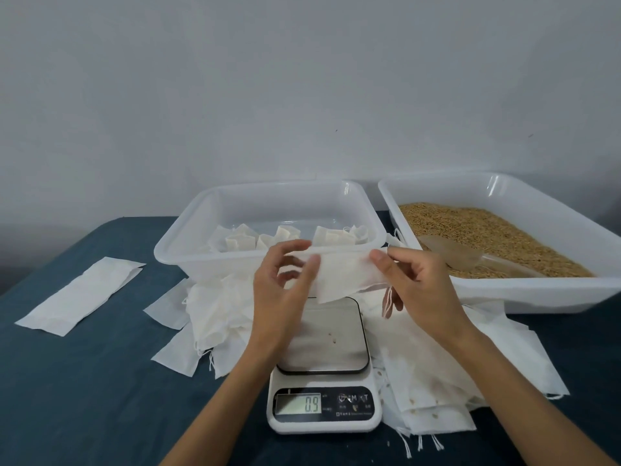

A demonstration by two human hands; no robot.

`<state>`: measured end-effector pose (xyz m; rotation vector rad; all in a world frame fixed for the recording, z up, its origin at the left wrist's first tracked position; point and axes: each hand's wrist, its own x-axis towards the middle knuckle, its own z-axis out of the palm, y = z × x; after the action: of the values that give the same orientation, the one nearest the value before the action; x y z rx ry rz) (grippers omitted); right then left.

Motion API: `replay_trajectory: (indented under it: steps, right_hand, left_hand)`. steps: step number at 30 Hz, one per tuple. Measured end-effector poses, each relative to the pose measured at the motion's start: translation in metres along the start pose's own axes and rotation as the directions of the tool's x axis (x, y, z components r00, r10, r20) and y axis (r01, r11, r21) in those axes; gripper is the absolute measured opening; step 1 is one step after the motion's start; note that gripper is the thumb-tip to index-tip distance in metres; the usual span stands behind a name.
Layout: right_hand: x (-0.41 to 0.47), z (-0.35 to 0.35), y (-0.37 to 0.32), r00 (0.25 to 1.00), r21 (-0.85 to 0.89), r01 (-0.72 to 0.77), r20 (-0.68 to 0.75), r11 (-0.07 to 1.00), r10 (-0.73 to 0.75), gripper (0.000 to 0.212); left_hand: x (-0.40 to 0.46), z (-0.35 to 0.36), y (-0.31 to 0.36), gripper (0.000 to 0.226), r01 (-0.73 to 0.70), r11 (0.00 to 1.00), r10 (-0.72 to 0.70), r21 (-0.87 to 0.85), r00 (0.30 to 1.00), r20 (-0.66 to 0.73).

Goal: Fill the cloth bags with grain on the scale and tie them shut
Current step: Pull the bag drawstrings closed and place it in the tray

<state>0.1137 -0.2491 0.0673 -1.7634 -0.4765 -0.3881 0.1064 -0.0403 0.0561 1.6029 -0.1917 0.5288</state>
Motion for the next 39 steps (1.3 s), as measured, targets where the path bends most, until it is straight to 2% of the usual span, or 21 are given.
replay_trajectory:
  steps: [2, 4, 7, 9, 13, 15, 17, 18, 20, 21, 24, 27, 32, 36, 39]
  right_hand:
    - [0.001, 0.0, -0.007, 0.999, -0.037, 0.006, 0.047, 0.999, -0.004, 0.05]
    - [0.003, 0.001, -0.015, 0.993, -0.091, 0.013, 0.12, 0.996, -0.002, 0.048]
    - [0.005, 0.001, -0.031, 0.968, -0.166, 0.03, 0.251, 0.986, 0.012, 0.051]
    - [0.006, -0.002, -0.045, 0.964, -0.162, 0.035, 0.267, 0.986, 0.01, 0.046]
    - [0.016, -0.024, -0.061, 0.988, -0.055, 0.004, 0.153, 0.998, 0.004, 0.041]
    - [0.025, -0.05, -0.05, 0.999, -0.159, -0.009, 0.029, 0.987, 0.014, 0.031]
    - [0.039, -0.088, -0.024, 0.996, -0.402, -0.078, -0.069, 0.912, 0.055, 0.013]
    - [0.047, -0.109, -0.01, 0.99, -0.549, -0.143, -0.088, 0.823, 0.114, 0.011]
    - [0.058, -0.148, 0.021, 0.941, -0.779, -0.274, -0.097, 0.564, 0.323, 0.034]
    - [0.061, -0.162, 0.034, 0.903, -0.838, -0.303, -0.101, 0.453, 0.417, 0.045]
    - [0.062, -0.184, 0.061, 0.817, -0.915, -0.305, -0.108, 0.266, 0.566, 0.054]
    - [0.065, -0.187, 0.072, 0.8, -0.942, -0.268, -0.103, 0.2, 0.591, 0.049]
    - [0.069, -0.184, 0.075, 0.809, -0.965, -0.219, -0.098, 0.142, 0.579, 0.037]
    - [0.069, -0.185, 0.074, 0.825, -0.974, -0.191, -0.089, 0.126, 0.558, 0.028]
    - [0.069, -0.19, 0.074, 0.867, -0.977, -0.192, -0.123, 0.096, 0.484, 0.016]
  left_hand:
    - [-0.006, 0.002, 0.004, 0.052, -0.087, 0.986, 0.059, 0.143, 0.981, 0.185]
    - [-0.012, 0.008, 0.005, 0.07, -0.155, 0.95, 0.054, 0.27, 0.936, 0.347]
    - [-0.02, 0.017, 0.002, 0.056, -0.205, 0.933, 0.07, 0.295, 0.909, 0.41]
    - [-0.022, 0.018, 0.004, 0.044, -0.131, 0.964, 0.032, 0.23, 0.92, 0.392]
    - [-0.023, 0.018, 0.007, 0.026, 0.022, 0.993, -0.059, 0.114, 0.943, 0.327]
    - [-0.021, 0.019, 0.005, 0.031, 0.068, 0.995, -0.086, 0.067, 0.948, 0.308]
    - [-0.019, 0.019, 0.004, 0.037, 0.107, 0.994, -0.103, 0.006, 0.941, 0.323]
    - [-0.019, 0.019, 0.003, 0.041, 0.121, 0.992, -0.108, -0.019, 0.937, 0.333]
    - [-0.02, 0.019, 0.003, 0.046, 0.157, 0.986, -0.13, -0.049, 0.928, 0.35]
    - [-0.02, 0.019, 0.003, 0.045, 0.182, 0.981, -0.148, -0.064, 0.923, 0.356]
    - [-0.019, 0.019, 0.005, 0.04, 0.255, 0.959, -0.196, -0.123, 0.912, 0.362]
    - [-0.019, 0.019, 0.008, 0.032, 0.257, 0.953, -0.187, -0.159, 0.915, 0.359]
    - [-0.021, 0.019, 0.011, 0.017, 0.242, 0.962, -0.188, -0.123, 0.921, 0.34]
    - [-0.022, 0.019, 0.016, 0.028, 0.251, 0.949, -0.167, -0.192, 0.913, 0.371]
    - [-0.021, 0.018, 0.015, 0.024, 0.263, 0.937, -0.169, -0.229, 0.917, 0.362]
